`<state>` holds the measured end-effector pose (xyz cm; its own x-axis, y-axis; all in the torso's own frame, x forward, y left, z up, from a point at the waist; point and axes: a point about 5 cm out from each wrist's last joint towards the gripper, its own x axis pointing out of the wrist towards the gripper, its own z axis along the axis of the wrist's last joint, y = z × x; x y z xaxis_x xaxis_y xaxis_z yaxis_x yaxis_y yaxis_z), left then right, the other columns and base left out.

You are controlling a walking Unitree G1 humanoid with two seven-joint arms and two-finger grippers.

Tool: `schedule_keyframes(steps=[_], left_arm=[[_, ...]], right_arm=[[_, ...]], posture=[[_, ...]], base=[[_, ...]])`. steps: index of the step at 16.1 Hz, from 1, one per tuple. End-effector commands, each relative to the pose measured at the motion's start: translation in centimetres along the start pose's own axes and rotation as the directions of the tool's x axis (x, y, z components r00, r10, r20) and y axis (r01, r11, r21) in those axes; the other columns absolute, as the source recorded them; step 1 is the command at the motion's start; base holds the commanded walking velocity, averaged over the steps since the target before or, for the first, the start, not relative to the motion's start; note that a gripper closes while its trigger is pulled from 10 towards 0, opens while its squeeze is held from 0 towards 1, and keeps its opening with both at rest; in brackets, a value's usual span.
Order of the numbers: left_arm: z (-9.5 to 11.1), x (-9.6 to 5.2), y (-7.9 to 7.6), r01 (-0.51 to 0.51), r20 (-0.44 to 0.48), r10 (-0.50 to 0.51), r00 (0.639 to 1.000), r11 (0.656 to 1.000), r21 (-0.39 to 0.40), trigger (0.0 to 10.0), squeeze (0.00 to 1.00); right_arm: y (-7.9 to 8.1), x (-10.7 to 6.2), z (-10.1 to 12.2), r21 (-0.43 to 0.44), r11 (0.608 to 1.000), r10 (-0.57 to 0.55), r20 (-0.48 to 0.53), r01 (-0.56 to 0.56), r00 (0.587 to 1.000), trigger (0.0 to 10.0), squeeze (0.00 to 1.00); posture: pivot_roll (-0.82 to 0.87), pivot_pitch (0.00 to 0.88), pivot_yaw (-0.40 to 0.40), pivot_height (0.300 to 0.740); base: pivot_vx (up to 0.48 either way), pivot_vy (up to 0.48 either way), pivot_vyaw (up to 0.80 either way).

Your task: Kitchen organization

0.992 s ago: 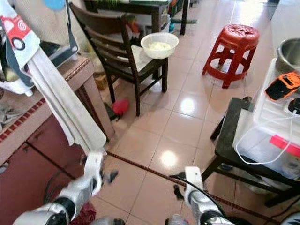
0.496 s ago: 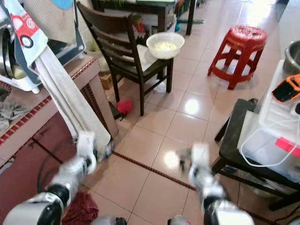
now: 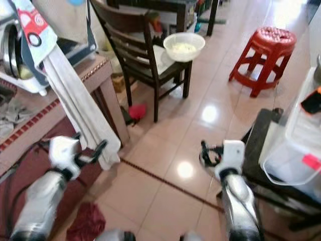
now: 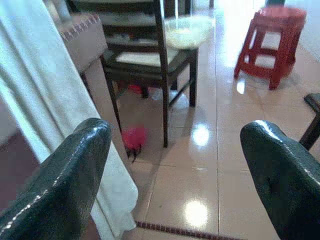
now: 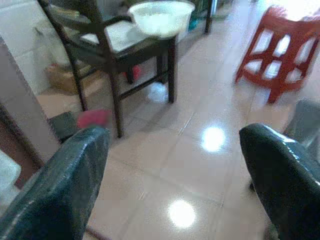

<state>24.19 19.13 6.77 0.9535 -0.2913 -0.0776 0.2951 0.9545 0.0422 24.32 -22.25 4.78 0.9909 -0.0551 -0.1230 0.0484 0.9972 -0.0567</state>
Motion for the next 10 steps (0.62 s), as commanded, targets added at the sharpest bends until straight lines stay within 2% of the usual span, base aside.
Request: schedule_keyframes(steps=[1, 2, 3, 4, 5, 6, 8, 10], left_arm=[[1.4, -0.5, 0.3, -0.048, 0.043, 0.050, 0.998, 0.998, -0.031, 10.0, 0.00], [1.3, -1.3, 0.3, -0.084, 0.040, 0.086, 0.996, 0.995, -0.055, 10.0, 0.00], [0.6, -2.0, 0.4, -0.128, 0.024, 0.130, 0.991, 0.989, -0.068, 10.0, 0.00], [-0.2, -2.9, 0.3, -0.193, -0.013, 0.193, 0.981, 0.979, -0.064, 10.0, 0.00], [-0.1, -3.2, 0.3, -0.205, -0.037, 0.203, 0.979, 0.977, -0.067, 10.0, 0.00], [0.0, -3.3, 0.4, -0.217, -0.052, 0.214, 0.975, 0.974, -0.060, 10.0, 0.00], [0.0, -2.5, 0.5, -0.198, -0.076, 0.192, 0.978, 0.977, -0.075, 10.0, 0.00], [0.2, -1.9, 0.0, -0.165, -0.083, 0.160, 0.984, 0.985, -0.053, 10.0, 0.00]], right_arm=[[0.3, -0.6, 1.0, -0.071, 0.997, -0.009, 0.035, 0.011, 0.999, 10.0, 0.00], [0.4, -1.6, 0.2, -0.155, 0.988, 0.004, -0.058, -0.013, 0.998, 10.0, 0.00], [0.4, -2.1, 0.0, -0.161, 0.987, 0.009, -0.060, -0.018, 0.998, 10.0, 0.00], [0.3, -2.7, 0.3, -0.105, 0.994, -0.009, -0.042, 0.005, 0.999, 10.0, 0.00], [0.4, -3.0, 0.9, -0.113, 0.994, -0.013, -0.023, 0.011, 1.000, 10.0, 0.00], [0.7, -3.1, 1.4, -0.125, 0.992, -0.004, -0.003, 0.004, 1.000, 10.0, 0.00], [1.9, -2.7, 2.3, -0.178, 0.983, 0.042, 0.027, -0.036, 0.999, 10.0, 0.00], [2.2, -2.7, 2.8, -0.178, 0.983, 0.051, 0.031, -0.045, 0.998, 10.0, 0.00]], posture=[[-0.05, 0.000, 0.064, 0.740], [-0.06, 0.000, 0.070, 0.740], [-0.06, 0.000, 0.070, 0.740], [-0.06, 0.000, 0.071, 0.740], [-0.06, 0.000, 0.070, 0.740], [-0.06, 0.000, 0.070, 0.740], [-0.07, 0.000, 0.070, 0.740], [-0.06, 0.000, 0.065, 0.740]], base=[[0.000, 0.000, 0.00], [0.000, 0.000, 0.00], [0.000, 0.000, 0.00], [0.000, 0.000, 0.00], [0.000, 0.000, 0.00], [0.000, 0.000, 0.00], [0.000, 0.000, 0.80], [0.000, 0.000, 0.80]])
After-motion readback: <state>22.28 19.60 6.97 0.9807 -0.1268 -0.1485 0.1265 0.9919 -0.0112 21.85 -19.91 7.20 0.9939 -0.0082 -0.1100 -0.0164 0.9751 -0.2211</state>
